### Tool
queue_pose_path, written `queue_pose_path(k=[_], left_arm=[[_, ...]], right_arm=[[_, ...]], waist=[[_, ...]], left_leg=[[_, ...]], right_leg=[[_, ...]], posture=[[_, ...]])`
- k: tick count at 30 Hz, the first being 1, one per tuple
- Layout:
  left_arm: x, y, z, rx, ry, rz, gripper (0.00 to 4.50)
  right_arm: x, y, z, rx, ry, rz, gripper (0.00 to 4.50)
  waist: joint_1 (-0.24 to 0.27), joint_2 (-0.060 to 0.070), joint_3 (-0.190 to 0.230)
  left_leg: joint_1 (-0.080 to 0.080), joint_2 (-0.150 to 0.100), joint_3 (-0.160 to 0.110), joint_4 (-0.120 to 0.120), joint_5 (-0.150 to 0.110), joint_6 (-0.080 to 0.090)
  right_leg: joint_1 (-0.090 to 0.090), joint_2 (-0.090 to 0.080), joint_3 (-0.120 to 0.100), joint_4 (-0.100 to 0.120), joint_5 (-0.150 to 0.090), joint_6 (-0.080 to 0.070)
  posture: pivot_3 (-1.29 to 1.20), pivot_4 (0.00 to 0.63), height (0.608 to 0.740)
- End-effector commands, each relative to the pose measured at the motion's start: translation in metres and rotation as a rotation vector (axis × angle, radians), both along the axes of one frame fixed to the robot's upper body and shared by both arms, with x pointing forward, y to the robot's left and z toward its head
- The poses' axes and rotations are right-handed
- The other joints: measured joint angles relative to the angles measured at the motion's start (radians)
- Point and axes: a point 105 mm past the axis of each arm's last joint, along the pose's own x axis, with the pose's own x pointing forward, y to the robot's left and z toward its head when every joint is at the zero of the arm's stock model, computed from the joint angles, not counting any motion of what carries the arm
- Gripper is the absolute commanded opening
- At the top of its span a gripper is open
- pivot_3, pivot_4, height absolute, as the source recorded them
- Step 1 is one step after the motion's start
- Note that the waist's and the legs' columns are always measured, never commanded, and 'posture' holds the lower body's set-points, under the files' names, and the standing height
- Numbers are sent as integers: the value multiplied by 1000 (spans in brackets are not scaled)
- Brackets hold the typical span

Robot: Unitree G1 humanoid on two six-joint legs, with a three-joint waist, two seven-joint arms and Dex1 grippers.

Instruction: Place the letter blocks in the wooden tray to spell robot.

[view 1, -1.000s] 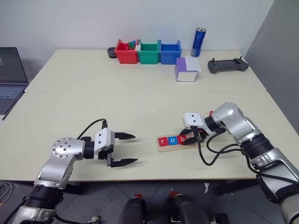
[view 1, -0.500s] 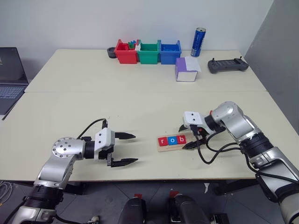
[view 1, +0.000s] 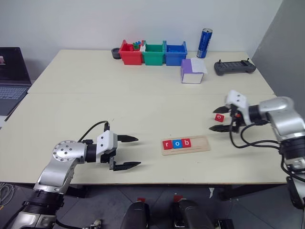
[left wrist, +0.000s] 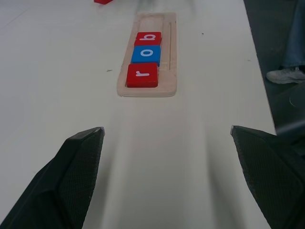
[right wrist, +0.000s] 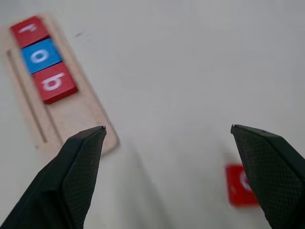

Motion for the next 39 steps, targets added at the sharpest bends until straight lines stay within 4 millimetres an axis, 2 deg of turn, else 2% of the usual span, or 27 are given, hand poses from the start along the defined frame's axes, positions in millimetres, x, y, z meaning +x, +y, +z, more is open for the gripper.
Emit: queue_pose_path(k=[1, 3, 5, 8, 12, 16, 22, 28, 39], left_arm=[[0, 6, 15, 1, -52, -2, 4500], [2, 10, 17, 13, -54, -2, 4500], [4, 11, 17, 18, -54, -2, 4500], [7, 11, 15, 12, -50, -5, 4500], [9, 12, 9, 12, -44, -13, 4500], [9, 16, 4, 13, -42, -14, 4500], [9, 20, -1, 14, -43, -17, 4500], [12, 19, 0, 12, -51, -14, 4500], [11, 11, 5, 7, -54, -20, 4500]], right_arm=[[-11, -27, 22, 1, -91, -169, 4464], [-9, -39, 34, 57, -162, -359, 4464], [-8, -39, 42, 112, -192, -464, 4464], [2, -25, 27, 147, -89, -669, 4464], [13, -11, 16, 196, -40, -821, 4464], [22, 3, 16, 218, -82, -946, 4464], [23, 19, 10, 286, -36, -1054, 4464], [27, 35, 3, 283, -8, -1058, 4464], [38, 42, -13, 242, 26, -1097, 4464]], waist=[[0, 0, 0], [-6, 0, 0], [-18, 1, 0], [-34, 1, -1], [-31, 1, -1], [-29, 1, -1], [-29, 1, -1], [-29, 1, -1], [-32, 1, -1]], left_leg=[[0, 0, 0, -1, 0, 0], [0, 0, 0, -1, 0, 0], [1, 1, 2, -1, 0, 0], [4, 2, 1, -1, 1, -2], [3, 2, 1, -2, 2, -3], [-2, 1, 1, -2, 2, -3], [-3, 0, 1, -2, 1, -2], [-2, 0, 1, -2, 1, -2], [-2, 0, 1, -2, 1, -2]], right_leg=[[0, 0, 0, 0, 0, 0], [0, 0, 0, 0, 0, 0], [0, 0, 0, 1, 0, 0], [1, 1, 0, 2, 0, 0], [0, 1, 0, 2, 0, 1], [-4, 1, 1, 1, 0, 1], [-4, 0, 1, 0, 0, 1], [-4, 0, 1, 1, 0, 1], [-4, 1, 1, 1, 0, 1]], posture=[[0, 150, 740], [0, 150, 740], [0, 150, 740], [0, 150, 740], [0, 150, 740], [0, 150, 740], [0, 150, 740], [0, 150, 740], [0, 150, 740]])
